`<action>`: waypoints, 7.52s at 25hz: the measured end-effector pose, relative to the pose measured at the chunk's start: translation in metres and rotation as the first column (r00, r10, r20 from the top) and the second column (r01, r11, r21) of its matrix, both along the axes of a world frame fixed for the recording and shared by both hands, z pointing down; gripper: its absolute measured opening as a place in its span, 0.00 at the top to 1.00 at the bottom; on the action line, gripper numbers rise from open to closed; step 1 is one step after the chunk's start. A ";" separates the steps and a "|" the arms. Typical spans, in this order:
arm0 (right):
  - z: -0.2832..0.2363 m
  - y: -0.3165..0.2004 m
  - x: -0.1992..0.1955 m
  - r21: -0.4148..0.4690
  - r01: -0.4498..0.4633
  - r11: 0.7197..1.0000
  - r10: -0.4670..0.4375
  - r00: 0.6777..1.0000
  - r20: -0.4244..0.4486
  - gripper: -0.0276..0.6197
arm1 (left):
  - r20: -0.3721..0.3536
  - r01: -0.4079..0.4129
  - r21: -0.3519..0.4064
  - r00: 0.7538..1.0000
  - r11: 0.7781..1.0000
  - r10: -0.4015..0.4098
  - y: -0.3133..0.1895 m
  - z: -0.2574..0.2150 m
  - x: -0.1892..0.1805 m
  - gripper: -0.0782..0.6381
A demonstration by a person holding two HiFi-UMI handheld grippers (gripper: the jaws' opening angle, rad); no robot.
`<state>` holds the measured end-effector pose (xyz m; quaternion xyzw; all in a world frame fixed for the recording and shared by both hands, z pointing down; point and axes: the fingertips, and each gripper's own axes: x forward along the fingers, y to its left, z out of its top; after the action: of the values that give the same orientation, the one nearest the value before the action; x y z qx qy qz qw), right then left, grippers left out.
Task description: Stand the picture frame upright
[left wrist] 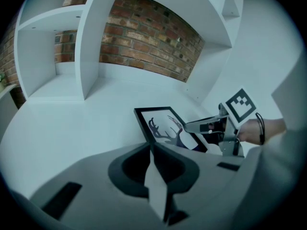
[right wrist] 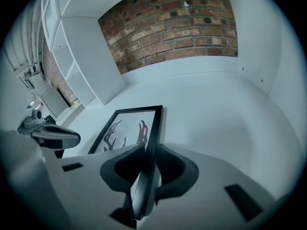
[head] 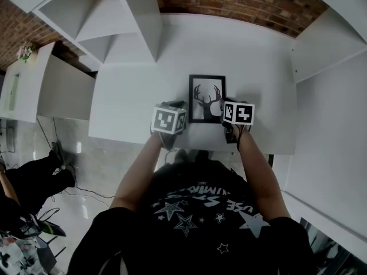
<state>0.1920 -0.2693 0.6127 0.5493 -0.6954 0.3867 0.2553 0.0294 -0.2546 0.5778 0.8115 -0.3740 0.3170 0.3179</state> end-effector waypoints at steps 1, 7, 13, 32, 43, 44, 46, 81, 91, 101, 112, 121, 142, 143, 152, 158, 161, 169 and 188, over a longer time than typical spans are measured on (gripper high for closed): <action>0.000 0.000 0.000 0.000 -0.001 1.000 0.001 1.000 -0.003 0.83 | 0.001 0.001 -0.001 1.000 1.000 -0.001 0.000 0.000 0.000 0.87; 0.000 0.000 0.000 0.007 -0.008 1.000 0.008 1.000 0.002 0.83 | 0.006 0.004 -0.004 1.000 1.000 -0.004 0.002 0.002 -0.001 0.87; -0.001 0.001 0.000 0.002 -0.011 1.000 0.011 1.000 0.003 0.84 | -0.013 0.003 -0.021 1.000 1.000 -0.003 0.005 0.001 0.002 0.87; 0.000 0.048 -0.001 -0.025 -0.104 0.994 0.104 0.994 -0.015 0.84 | -0.030 -0.060 -0.057 0.998 0.997 0.059 0.038 0.005 -0.003 0.87; -0.002 0.096 -0.008 -0.021 -0.192 0.981 0.192 0.981 -0.009 0.84 | -0.047 -0.138 -0.052 0.990 0.989 0.136 0.069 0.004 -0.009 0.87; -0.002 0.100 -0.009 -0.021 -0.196 0.980 0.196 0.981 -0.009 0.84 | -0.051 -0.152 -0.055 0.988 0.987 0.149 0.073 0.004 -0.009 0.87; -0.002 0.108 -0.011 -0.020 -0.198 0.980 0.198 0.980 -0.012 0.84 | -0.061 -0.172 -0.065 0.984 0.983 0.168 0.081 0.005 -0.008 0.87; 0.000 0.185 -0.021 -0.013 -0.086 0.996 0.087 0.994 0.068 0.83 | 0.072 -0.015 -0.172 0.997 0.985 0.027 0.164 0.038 0.004 0.69; 0.003 0.185 -0.022 -0.033 -0.066 0.997 0.068 0.995 0.069 0.82 | 0.098 0.017 -0.181 0.995 0.983 0.000 0.162 0.039 0.002 0.72; 0.002 0.186 -0.021 -0.022 -0.068 0.997 0.069 0.994 0.085 0.83 | 0.063 0.045 -0.188 0.997 0.981 -0.034 0.164 0.037 0.003 0.76; -0.027 0.190 -0.018 0.073 -0.068 0.995 0.060 0.992 0.106 0.83 | 0.016 0.091 -0.125 0.996 0.988 -0.090 0.170 0.010 0.005 0.76; -0.081 0.184 -0.020 0.283 -0.046 0.958 0.013 0.993 0.120 0.83 | -0.062 0.172 0.086 0.984 0.981 -0.167 0.169 -0.042 0.003 0.76; -0.145 0.153 -0.105 0.515 0.076 0.854 -0.158 0.980 0.117 0.83 | -0.218 0.379 0.281 0.920 0.882 -0.326 0.156 -0.098 -0.081 0.77; -0.145 0.145 -0.110 0.518 0.078 0.852 -0.161 0.980 0.117 0.83 | -0.218 0.379 0.282 0.920 0.881 -0.326 0.148 -0.098 -0.087 0.77; -0.140 0.057 -0.160 0.534 0.049 0.844 -0.143 0.980 0.136 0.83 | -0.215 0.360 0.294 0.928 0.886 -0.305 0.057 -0.094 -0.137 0.77; -0.133 0.002 -0.181 0.522 -0.002 0.853 -0.094 0.983 0.158 0.83 | -0.196 0.317 0.304 0.944 0.898 -0.267 -0.004 -0.092 -0.159 0.77; -0.134 -0.019 -0.189 0.527 -0.026 0.849 -0.073 0.984 0.166 0.83 | -0.193 0.293 0.304 0.951 0.907 -0.243 -0.028 -0.092 -0.167 0.77; -0.136 -0.063 -0.205 0.561 -0.067 0.825 -0.039 0.984 0.175 0.83 | -0.215 0.250 0.331 0.959 0.910 -0.186 -0.079 -0.087 -0.183 0.77; -0.113 -0.106 -0.219 0.582 -0.104 0.807 0.009 0.986 0.164 0.83 | -0.231 0.211 0.378 0.964 0.901 -0.129 -0.133 -0.066 -0.198 0.78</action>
<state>-0.0270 -0.3749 0.4996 0.5903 -0.7818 0.2009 0.0069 -0.1683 -0.3872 0.5120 0.8510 -0.4666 0.1216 0.2082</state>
